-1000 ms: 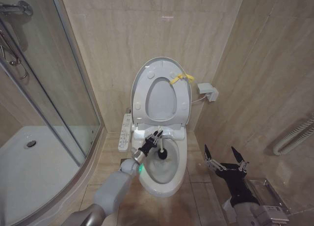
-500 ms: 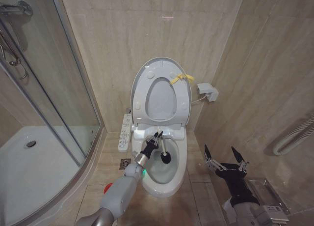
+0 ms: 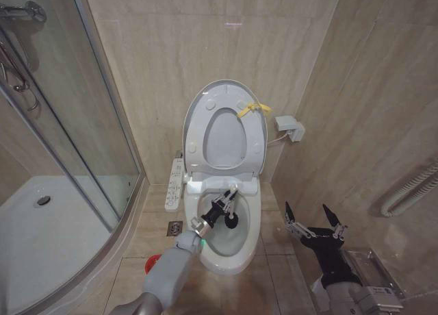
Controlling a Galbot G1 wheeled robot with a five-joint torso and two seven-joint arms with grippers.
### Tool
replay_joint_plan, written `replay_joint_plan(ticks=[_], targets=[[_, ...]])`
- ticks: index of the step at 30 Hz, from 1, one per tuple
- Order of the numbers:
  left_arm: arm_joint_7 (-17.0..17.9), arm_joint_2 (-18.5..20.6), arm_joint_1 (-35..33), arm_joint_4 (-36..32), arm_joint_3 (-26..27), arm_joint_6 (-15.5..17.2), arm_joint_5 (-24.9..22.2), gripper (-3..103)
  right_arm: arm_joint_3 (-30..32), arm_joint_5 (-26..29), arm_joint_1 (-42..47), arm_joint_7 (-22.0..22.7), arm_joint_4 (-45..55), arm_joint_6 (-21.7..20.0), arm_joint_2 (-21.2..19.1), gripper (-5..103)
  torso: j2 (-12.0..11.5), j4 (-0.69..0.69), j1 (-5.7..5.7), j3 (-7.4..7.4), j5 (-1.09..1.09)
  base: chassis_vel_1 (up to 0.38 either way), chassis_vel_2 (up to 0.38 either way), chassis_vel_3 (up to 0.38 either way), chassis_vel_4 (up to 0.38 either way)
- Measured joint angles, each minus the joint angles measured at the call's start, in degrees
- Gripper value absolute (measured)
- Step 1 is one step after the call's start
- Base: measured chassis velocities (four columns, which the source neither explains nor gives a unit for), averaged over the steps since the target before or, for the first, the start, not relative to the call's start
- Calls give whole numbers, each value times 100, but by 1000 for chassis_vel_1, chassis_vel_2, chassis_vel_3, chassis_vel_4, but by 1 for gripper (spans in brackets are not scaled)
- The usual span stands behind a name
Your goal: Open the toilet lid, clean the toilet bowl with a toilet brush, close the toilet lid, and flush.
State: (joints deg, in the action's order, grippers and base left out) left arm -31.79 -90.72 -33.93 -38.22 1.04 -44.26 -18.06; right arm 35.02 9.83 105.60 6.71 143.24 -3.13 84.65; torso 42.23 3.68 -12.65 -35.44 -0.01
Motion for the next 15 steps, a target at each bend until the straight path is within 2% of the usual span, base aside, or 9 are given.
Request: replay_joint_plan(ticks=[5,7,8,13,15], targets=[[-41,-46,3,160,144,-98,167,19,0,0,0,0,0,0,0,100,0,-2,0,0,1,0,0,0,0],[-26,-41,-27,12,84,-86,-5,19,0,0,0,0,0,0,0,100,-3,-7,-1,-3,4,0,0,0,0],[-17,-48,-25,-90,37,-71,-107,19,0,0,0,0,0,0,1,100,-3,0,-2,-2,0,0,0,0,0],[-13,-49,-3,-161,-7,-50,-155,19,0,0,0,0,0,0,0,100,-3,0,-1,-2,1,0,0,0,0],[0,-2,-18,-256,-92,1,-455,19,0,0,0,0,0,0,0,100,-3,-3,-1,-1,2,0,0,0,0]])
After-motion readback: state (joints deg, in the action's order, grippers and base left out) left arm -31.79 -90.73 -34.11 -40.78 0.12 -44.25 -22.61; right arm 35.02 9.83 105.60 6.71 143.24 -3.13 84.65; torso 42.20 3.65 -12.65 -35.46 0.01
